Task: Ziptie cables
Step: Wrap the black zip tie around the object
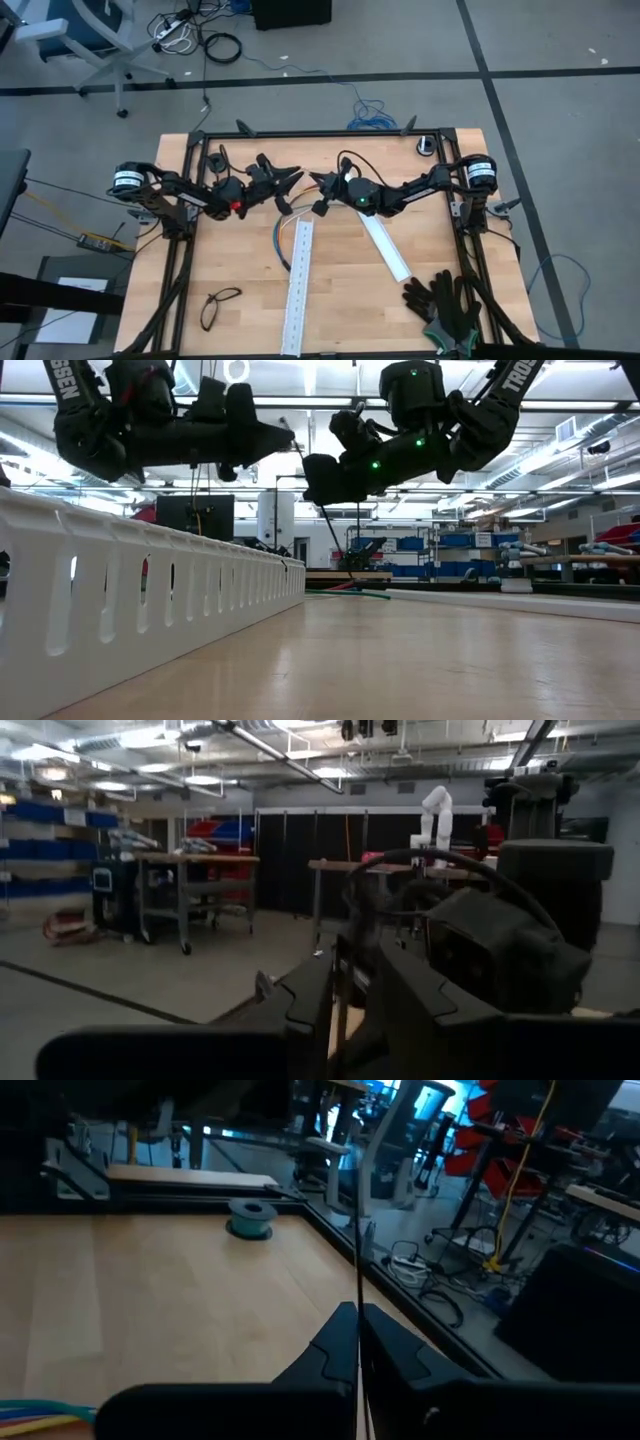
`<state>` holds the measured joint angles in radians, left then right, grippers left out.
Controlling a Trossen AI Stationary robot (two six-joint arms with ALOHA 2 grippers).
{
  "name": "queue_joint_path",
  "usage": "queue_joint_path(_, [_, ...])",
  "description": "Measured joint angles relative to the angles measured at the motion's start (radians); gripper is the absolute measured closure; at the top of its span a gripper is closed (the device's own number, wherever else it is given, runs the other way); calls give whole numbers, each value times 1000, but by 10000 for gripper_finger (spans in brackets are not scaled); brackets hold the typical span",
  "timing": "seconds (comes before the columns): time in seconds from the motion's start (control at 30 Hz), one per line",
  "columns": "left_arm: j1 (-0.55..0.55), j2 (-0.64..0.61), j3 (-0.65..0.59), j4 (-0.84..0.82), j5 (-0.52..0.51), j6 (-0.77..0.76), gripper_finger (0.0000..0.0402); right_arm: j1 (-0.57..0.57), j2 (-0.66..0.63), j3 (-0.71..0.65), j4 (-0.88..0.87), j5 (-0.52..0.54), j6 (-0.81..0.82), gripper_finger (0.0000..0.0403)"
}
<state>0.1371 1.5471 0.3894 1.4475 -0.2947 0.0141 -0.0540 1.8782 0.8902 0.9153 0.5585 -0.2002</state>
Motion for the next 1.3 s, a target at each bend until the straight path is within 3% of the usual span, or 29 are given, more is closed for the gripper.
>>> queue_joint_path(0.7, [-1,0,19,-1,-32,64,348,15,0,0,-6,74,-5,402])
queue_joint_path(1.3, [-1,0,20,-1,-35,62,382,16,0,1,-22,81,16,402])
